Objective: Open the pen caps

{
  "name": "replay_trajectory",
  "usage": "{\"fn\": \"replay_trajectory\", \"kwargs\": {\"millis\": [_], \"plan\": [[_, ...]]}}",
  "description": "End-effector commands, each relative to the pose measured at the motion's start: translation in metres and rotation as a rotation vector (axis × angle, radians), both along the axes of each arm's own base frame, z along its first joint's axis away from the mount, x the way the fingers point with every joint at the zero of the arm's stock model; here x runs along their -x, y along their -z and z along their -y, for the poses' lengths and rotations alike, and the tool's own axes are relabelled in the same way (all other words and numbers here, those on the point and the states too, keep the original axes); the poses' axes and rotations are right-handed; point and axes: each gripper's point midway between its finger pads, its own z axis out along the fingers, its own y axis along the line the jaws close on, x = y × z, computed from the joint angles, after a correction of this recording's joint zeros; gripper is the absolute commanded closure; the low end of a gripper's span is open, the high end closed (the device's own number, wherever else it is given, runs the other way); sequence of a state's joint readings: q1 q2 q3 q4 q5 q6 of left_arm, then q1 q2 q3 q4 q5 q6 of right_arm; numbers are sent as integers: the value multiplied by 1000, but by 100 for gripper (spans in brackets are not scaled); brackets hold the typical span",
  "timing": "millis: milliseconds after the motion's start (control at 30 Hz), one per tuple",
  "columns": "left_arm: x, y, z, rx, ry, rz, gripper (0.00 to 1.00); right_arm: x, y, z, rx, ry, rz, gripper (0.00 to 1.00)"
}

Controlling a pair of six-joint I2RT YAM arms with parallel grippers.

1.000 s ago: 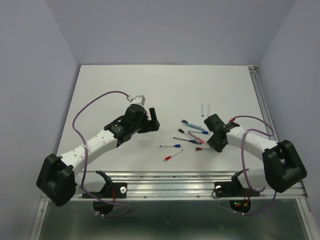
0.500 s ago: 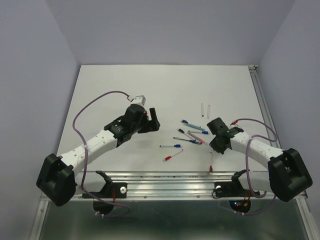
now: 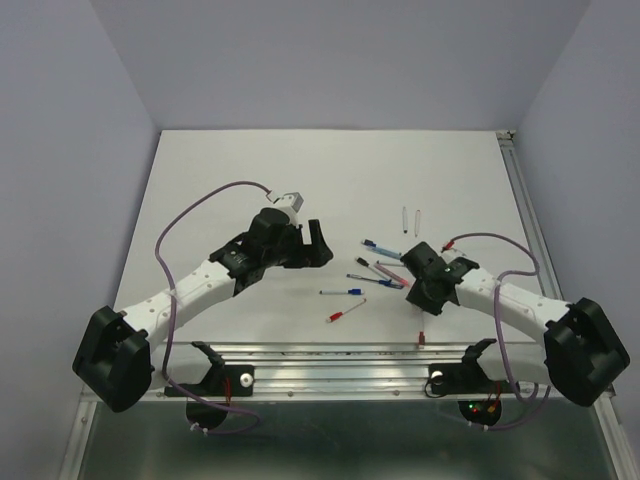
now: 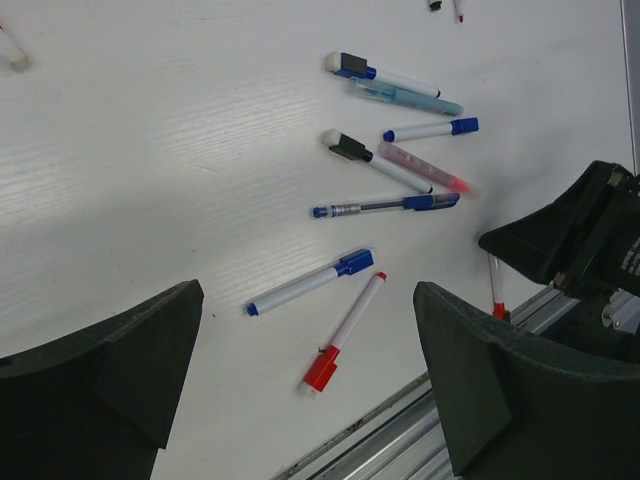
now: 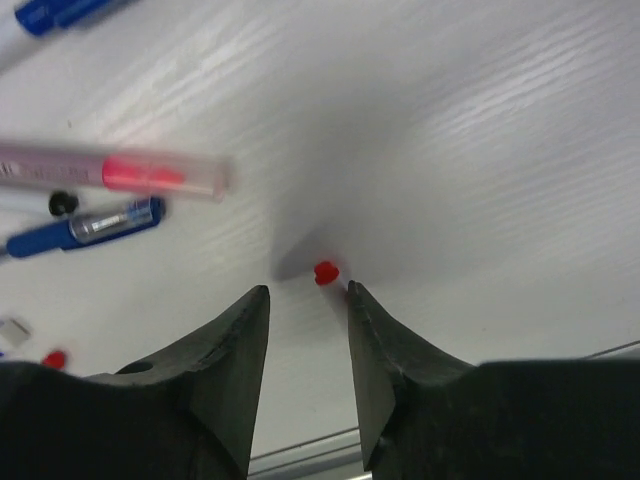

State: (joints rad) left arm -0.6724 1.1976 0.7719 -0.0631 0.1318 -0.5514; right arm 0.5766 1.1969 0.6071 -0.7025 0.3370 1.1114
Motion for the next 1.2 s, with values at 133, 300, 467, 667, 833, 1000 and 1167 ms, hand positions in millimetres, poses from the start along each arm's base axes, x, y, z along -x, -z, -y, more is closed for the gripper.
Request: {"fn": "replay_trajectory", "kwargs": {"millis": [133, 300, 467, 667, 833, 1000, 1167], "plan": [[-4, 0, 4, -3, 18, 32, 1, 39, 7, -2, 187, -11, -131, 55], [-5, 3, 2, -16, 10, 31, 1, 41, 13, -3, 224, -23, -153, 55], [-6, 5, 0, -26, 1, 29, 1, 49, 17, 2, 219, -31, -167, 68], [-5, 3, 2, -20, 11, 29, 1, 60, 33, 3, 152, -70, -150, 78], [1, -2, 11, 16, 67, 29, 1, 43, 31, -5, 128, -82, -73, 99], [26, -18, 39, 93, 235, 69, 1, 9, -4, -21, 110, -90, 58, 99], [71, -36, 83, 226, 446, 102, 1, -23, -52, -58, -55, -118, 232, 99]]}}
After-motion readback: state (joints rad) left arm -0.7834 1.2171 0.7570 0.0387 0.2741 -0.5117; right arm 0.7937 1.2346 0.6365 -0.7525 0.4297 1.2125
